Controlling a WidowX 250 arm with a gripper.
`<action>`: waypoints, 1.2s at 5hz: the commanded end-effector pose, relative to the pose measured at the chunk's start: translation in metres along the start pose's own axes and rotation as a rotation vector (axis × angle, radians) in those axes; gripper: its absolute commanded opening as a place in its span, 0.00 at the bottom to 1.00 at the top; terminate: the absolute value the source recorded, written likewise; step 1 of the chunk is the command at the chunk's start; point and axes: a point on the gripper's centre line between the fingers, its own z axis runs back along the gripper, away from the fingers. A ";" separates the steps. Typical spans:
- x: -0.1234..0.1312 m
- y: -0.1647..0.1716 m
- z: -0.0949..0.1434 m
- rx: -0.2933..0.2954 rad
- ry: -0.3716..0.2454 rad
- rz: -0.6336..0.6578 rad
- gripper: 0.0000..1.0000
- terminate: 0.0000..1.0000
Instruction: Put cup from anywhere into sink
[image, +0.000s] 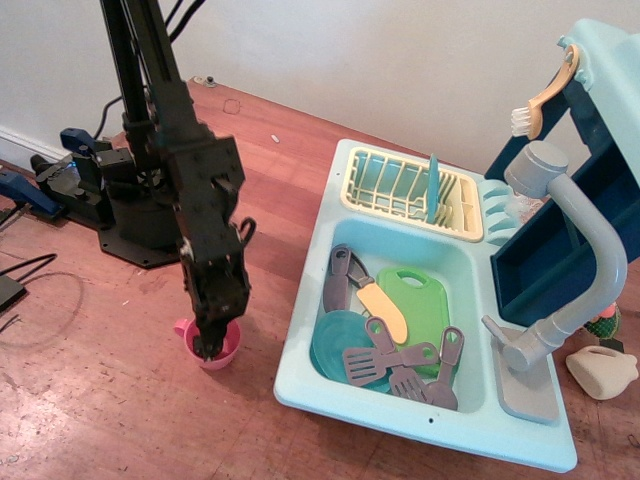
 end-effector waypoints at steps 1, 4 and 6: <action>0.013 -0.013 0.002 0.003 -0.001 -0.051 0.00 0.00; 0.018 -0.006 0.026 0.020 0.014 -0.047 0.00 0.00; 0.036 0.036 0.124 0.143 -0.063 -0.064 0.00 0.00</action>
